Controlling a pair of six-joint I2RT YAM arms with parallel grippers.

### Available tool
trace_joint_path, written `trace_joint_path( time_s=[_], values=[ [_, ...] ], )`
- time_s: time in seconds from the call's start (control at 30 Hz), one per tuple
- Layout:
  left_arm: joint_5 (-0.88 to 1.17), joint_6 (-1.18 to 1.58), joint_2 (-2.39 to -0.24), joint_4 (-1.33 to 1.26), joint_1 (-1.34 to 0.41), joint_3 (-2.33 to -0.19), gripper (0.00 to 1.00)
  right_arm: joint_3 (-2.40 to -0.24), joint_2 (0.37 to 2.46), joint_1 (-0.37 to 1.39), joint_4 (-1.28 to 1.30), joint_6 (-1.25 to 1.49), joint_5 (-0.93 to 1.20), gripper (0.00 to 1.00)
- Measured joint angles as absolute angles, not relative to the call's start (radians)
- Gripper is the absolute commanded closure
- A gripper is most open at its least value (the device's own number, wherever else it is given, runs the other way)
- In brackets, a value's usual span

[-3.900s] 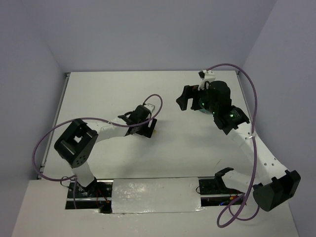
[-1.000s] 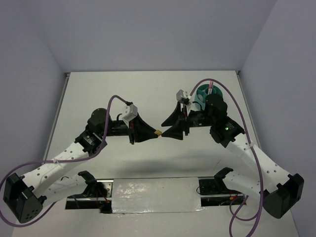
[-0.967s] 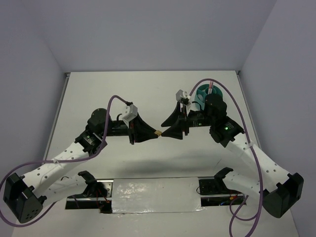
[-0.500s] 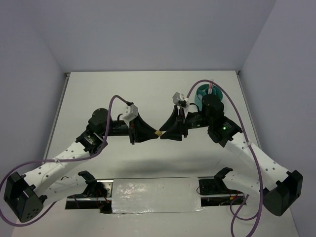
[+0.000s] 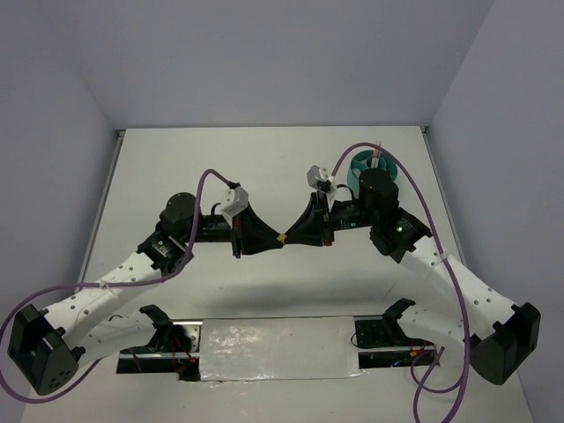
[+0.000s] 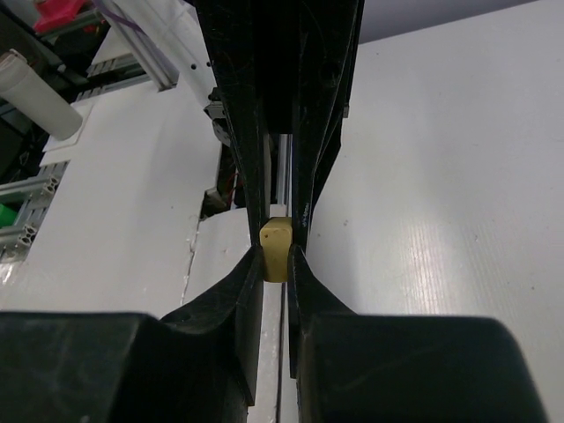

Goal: Sort the stationery into containers
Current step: Place the stationery in the storage box.

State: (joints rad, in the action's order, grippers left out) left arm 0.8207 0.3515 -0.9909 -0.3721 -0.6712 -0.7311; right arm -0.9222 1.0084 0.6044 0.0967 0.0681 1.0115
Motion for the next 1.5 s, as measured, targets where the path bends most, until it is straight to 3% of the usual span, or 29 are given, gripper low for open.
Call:
trace_joint_path(
  time_s=[0.03,0.13,0.17,0.4,0.57,0.67,0.77,0.87,1.07,1.27,1.5],
  values=[
    [0.820,0.352,-0.991,-0.370,-0.671,-0.731,0.92,-0.922,1.009,0.606,0.097,0.067,1.008,1.00],
    [0.812,0.351,-0.991,-0.364,-0.670,-0.731,0.54,-0.922,1.010,0.607,0.098,0.064,0.999,1.00],
    [0.799,0.350,-0.991,-0.363,-0.670,-0.731,0.03,-0.922,1.010,0.608,0.098,0.064,0.989,1.00],
    [0.537,0.366,-0.992,-0.224,-0.671,-0.809,0.01,-0.937,1.023,0.625,0.147,0.050,0.839,1.00],
    [-0.018,0.458,-0.969,0.096,-0.673,-0.991,0.01,-0.986,1.101,0.502,0.209,0.089,0.665,1.00],
    [-0.291,0.510,-0.904,0.274,-0.669,-1.048,0.01,-1.061,1.201,0.398,0.278,0.178,0.452,1.00],
    [-0.393,0.528,-0.836,0.382,-0.669,-1.053,0.01,-1.176,1.325,0.361,0.361,0.276,0.125,1.00],
    [-0.426,0.524,-0.798,0.468,-0.669,-1.053,0.01,-1.292,1.426,0.356,0.430,0.362,-0.179,1.00],
    [-0.355,0.461,-0.783,0.588,-0.669,-1.029,0.01,-1.590,1.673,0.348,0.541,0.465,-0.579,1.00],
    [-0.299,0.418,-0.670,0.644,-0.670,-0.884,0.01,-1.805,1.896,0.316,0.643,0.490,-0.720,1.00],
    [-0.225,0.393,-0.579,0.627,-0.670,-0.844,0.01,-1.905,2.022,0.290,0.685,0.474,-0.748,1.00]
  ],
)
